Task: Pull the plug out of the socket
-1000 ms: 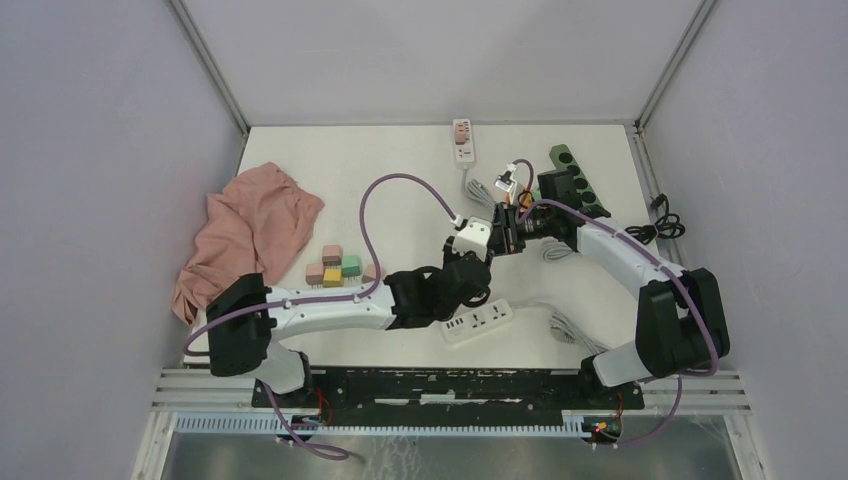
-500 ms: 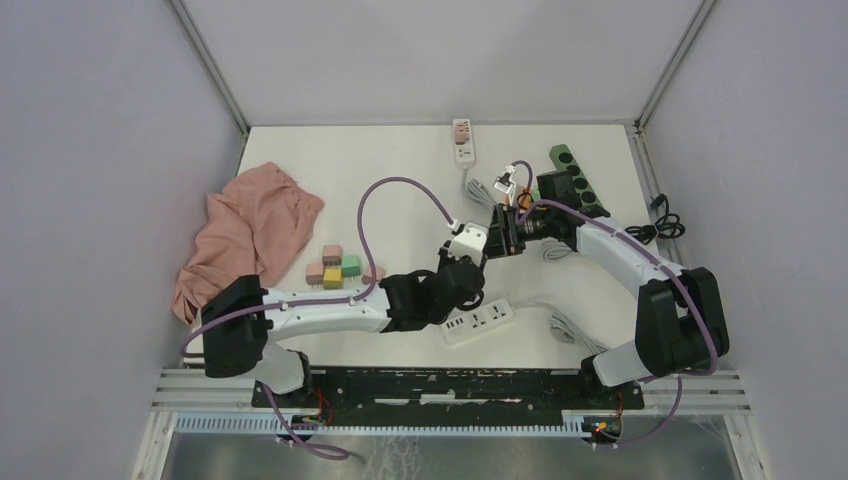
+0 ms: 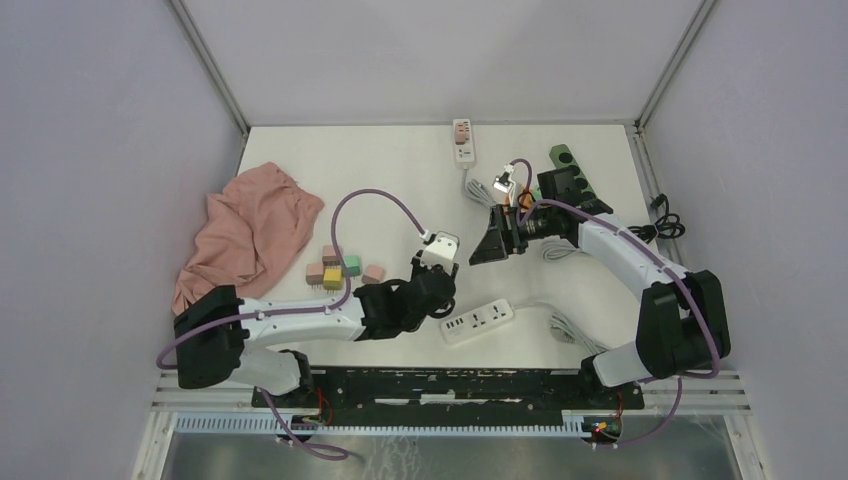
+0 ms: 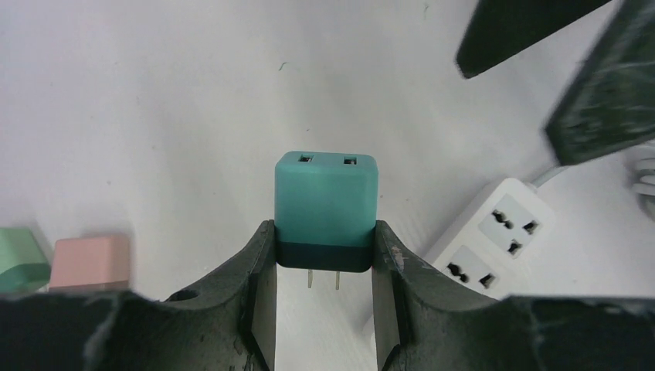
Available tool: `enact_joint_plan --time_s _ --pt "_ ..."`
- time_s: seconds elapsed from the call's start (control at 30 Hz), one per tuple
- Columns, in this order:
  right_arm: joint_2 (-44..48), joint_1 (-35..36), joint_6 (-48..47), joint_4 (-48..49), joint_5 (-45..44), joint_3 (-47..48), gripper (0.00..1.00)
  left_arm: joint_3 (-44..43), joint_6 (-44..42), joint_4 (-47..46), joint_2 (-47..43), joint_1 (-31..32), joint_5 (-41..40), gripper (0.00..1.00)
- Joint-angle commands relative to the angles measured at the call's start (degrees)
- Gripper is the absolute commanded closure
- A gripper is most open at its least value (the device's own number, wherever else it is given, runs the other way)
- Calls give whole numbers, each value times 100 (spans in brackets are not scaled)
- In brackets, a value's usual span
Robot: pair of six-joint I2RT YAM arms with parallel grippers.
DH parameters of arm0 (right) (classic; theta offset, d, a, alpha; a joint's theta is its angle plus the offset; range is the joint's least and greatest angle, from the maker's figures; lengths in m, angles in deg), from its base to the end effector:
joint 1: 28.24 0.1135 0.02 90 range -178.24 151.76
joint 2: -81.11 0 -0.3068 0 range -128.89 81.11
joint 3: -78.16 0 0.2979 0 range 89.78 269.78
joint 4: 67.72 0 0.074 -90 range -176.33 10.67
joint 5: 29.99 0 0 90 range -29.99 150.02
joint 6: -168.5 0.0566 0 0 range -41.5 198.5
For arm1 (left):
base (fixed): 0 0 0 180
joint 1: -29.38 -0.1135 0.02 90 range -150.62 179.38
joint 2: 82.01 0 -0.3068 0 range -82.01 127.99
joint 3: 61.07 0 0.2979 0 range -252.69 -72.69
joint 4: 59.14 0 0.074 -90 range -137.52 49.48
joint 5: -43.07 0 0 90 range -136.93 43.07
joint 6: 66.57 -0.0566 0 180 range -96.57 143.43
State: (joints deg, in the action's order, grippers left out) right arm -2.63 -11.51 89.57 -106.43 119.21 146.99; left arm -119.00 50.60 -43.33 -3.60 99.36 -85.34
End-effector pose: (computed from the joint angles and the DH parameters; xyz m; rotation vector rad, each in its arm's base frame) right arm 0.3073 0.1431 0.2589 -0.5594 2.3474 1.4954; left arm 0.1470 -0.3007 0.2398 0.4086 2.0261 -0.3037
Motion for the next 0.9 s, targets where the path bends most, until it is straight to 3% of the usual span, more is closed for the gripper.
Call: enact_joint_plan --time_s 0.0,0.5,0.87 --pt "265 -50 -391 -220 -90 308 0 262 296 -215 -306 -237 -20 97" --pt "322 -144 -482 -296 -163 330 0 1227 1053 -90 -898 -1937 998 97" --pt "318 -161 -477 -296 -155 329 0 1390 1357 161 -883 -2349 753 97"
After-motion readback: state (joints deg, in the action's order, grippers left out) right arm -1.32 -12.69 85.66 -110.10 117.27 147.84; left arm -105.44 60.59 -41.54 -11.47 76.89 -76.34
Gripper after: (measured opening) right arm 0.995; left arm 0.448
